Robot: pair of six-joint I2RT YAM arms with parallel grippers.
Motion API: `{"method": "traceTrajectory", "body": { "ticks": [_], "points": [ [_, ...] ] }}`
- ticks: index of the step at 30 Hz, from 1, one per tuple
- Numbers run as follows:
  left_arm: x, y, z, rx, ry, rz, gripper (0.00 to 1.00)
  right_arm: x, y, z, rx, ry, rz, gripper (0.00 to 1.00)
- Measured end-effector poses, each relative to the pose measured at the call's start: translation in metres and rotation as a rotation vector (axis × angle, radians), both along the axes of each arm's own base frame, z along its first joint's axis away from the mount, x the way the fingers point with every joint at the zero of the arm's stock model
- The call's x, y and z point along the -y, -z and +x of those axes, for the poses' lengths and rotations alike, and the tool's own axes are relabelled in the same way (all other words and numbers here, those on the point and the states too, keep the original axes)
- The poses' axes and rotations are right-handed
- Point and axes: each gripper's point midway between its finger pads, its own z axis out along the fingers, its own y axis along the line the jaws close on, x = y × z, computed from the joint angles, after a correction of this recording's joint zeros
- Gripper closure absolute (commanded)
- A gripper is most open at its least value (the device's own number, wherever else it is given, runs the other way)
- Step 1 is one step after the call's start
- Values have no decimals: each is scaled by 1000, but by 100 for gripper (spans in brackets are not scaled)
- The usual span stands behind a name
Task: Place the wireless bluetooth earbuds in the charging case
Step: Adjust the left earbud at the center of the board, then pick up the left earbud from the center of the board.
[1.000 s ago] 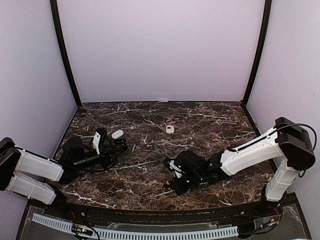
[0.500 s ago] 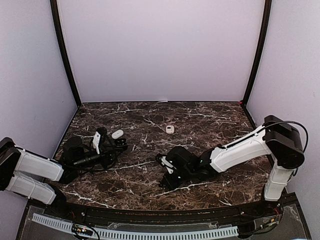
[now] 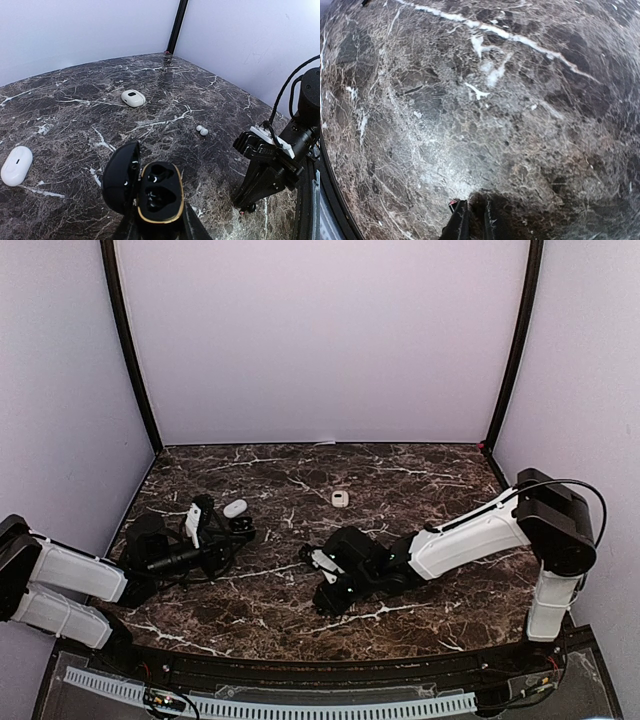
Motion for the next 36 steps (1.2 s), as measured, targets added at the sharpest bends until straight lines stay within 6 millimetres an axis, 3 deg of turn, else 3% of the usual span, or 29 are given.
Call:
{"method": "traceTrajectory", "body": {
  "ticks": [21,28,36],
  "points": [
    [0,0,0,0,1,0,85,41,-3,-19,2,9,27,60],
    [0,0,0,0,4,-1,85,45,-2,-34,77,-68,93,50],
    [0,0,0,0,4,-1,85,45,-3,-35,150,-111,151,47]
  ]
}}
